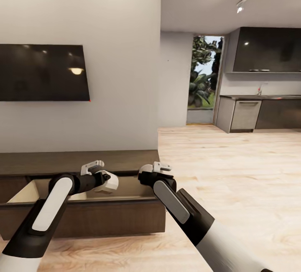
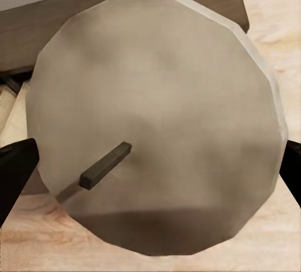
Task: Place each of the two pumpkins and all three candles from the living room inside a cabinet in the living room (use any cabinet), then make sure every cabinet is closed, and position the cauldron so it is next to a table in the living room.
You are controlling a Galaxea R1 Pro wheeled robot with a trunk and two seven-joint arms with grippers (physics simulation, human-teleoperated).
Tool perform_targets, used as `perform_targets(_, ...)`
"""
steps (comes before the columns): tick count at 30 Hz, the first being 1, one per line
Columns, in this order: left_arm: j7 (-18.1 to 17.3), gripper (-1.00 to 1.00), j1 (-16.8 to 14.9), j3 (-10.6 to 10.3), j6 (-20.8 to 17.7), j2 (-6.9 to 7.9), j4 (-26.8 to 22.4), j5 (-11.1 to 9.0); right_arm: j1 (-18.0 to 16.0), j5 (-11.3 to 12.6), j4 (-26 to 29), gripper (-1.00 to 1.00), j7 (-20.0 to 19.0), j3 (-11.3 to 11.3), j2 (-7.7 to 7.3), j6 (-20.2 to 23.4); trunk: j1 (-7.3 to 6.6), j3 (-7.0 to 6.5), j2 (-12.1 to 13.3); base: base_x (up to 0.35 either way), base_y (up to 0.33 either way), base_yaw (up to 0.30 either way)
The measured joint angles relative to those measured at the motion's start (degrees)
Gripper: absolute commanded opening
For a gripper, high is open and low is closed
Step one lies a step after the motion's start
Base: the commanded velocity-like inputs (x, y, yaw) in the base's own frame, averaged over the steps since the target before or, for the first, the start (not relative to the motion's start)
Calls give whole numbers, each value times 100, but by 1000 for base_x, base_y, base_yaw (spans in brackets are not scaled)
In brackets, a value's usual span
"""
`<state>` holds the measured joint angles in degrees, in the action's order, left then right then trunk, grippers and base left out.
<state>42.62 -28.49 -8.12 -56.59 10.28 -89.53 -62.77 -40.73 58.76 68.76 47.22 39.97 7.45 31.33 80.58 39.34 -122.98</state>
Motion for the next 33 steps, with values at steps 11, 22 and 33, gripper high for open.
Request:
perform_targets(11, -9, -100, 1, 33, 1, 20, 4, -9, -4, -5, 62, -100, 1, -1, -10, 10, 3, -8, 0, 161, 107, -109)
perform_targets(22, -17, -100, 1, 59, -9, 38, 13, -3, 2, 10, 53, -100, -1, 4, -2, 13, 2, -13, 0, 100, 143, -73)
perform_targets(33, -1, -100, 3, 73, 2, 40, 28, -8, -106, 114, -615, -100, 8, 19, 132, 393, 3, -13, 1, 53, 39, 0)
